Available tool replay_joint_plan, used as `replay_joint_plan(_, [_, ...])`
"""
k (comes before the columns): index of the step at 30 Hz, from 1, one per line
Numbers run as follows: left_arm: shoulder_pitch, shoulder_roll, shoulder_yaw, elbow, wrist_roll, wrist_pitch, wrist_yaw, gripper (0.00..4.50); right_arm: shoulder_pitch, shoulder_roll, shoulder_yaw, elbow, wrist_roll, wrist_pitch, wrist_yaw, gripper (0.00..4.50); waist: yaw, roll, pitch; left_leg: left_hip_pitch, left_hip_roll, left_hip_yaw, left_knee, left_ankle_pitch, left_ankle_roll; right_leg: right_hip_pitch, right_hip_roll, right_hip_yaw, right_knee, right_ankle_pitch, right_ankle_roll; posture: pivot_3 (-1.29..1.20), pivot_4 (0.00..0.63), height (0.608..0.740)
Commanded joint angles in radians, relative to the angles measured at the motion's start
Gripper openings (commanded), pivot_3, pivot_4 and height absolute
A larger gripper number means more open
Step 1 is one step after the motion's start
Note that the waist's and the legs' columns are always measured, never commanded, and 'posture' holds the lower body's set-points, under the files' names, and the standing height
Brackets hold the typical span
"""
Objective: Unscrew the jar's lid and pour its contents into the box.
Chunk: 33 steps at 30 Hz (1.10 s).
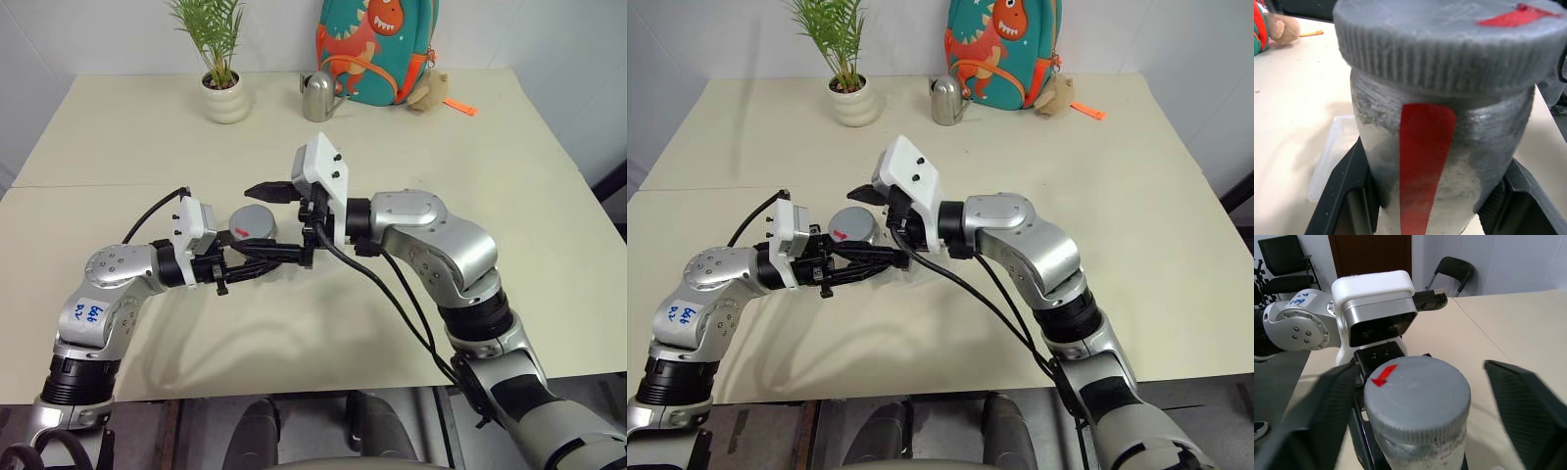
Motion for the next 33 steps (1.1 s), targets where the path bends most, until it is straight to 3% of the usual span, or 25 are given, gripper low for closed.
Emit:
replay_joint_plan(1, [-0.011,0.004,0.025,-0.045,-0.010,-0.008,0.003,2.04,-0.013,0.012,-0.022,-0.030,0.020,-0.015,0.000,2.94,-0.001,0.000,0.000,0.000,0.000,0.000,0.000,0.000,0.000,0.000,0.000,0.000,0.000,0.000,0.000,0.00,0.150,0.740])
replay_joint_plan(2, [-0.011,0.006,0.026,-0.046,-0.012,-0.009,0.001,2.04,-0.012,0.012,-0.023,-0.031,0.022,-0.012,0.000,2.60,0.000,0.000,0.000,0.000,0.000,0.000,0.000,0.000,0.000,0.000,0.000,0.000,0.000,0.000,0.000,0.00,0.150,0.740])
replay_joint_plan(3, [-0.012,0.006,0.028,-0.048,-0.014,-0.009,-0.001,2.04,-0.011,0.012,-0.022,-0.030,0.021,-0.012,0.001,2.54,0.000,0.000,0.000,0.000,0.000,0.000,0.000,0.000,0.000,0.000,0.000,0.000,0.000,0.000,0.000,0.00,0.150,0.740])
replay_joint_plan(8, [-0.026,0.003,0.028,-0.043,-0.035,-0.018,-0.036,2.04,-0.024,-0.017,-0.014,-0.016,0.027,-0.047,0.079,2.54,0.000,0.000,0.000,0.000,0.000,0.000,0.000,0.000,0.000,0.000,0.000,0.000,0.000,0.000,0.000,0.00,0.150,0.740])
replay_joint_plan(13, [-0.070,0.022,0.021,-0.017,-0.070,-0.058,-0.191,2.04,-0.083,-0.168,0.035,0.036,0.086,-0.154,0.501,2.54,0.003,0.000,0.000,0.000,0.000,0.001,0.000,0.000,0.000,0.000,0.000,0.000,-0.001,0.000,0.000,0.00,0.150,0.740])
replay_joint_plan(17, [-0.106,0.061,-0.001,-0.001,-0.102,-0.041,-0.331,2.04,-0.206,-0.199,0.046,0.181,0.088,-0.199,0.683,2.54,-0.005,0.000,0.000,0.001,0.000,0.001,0.001,0.000,0.000,0.001,0.001,0.001,-0.001,0.000,0.001,0.00,0.150,0.740])
replay_joint_plan(28, [-0.113,0.043,0.004,0.007,-0.107,-0.055,-0.330,2.04,-0.253,-0.148,0.002,0.279,0.089,-0.224,0.663,2.54,-0.021,0.000,0.000,0.001,0.002,0.002,0.001,0.000,0.000,0.000,0.003,0.004,0.001,0.000,0.000,0.00,0.150,0.740])
replay_joint_plan(33, [-0.103,0.022,0.008,-0.006,-0.110,-0.054,-0.300,2.04,-0.249,-0.113,-0.065,0.275,0.123,-0.192,0.569,4.23,-0.020,0.000,0.000,0.001,0.002,0.002,0.001,0.000,0.000,0.000,0.004,0.004,0.001,0.000,0.000,0.00,0.150,0.740])
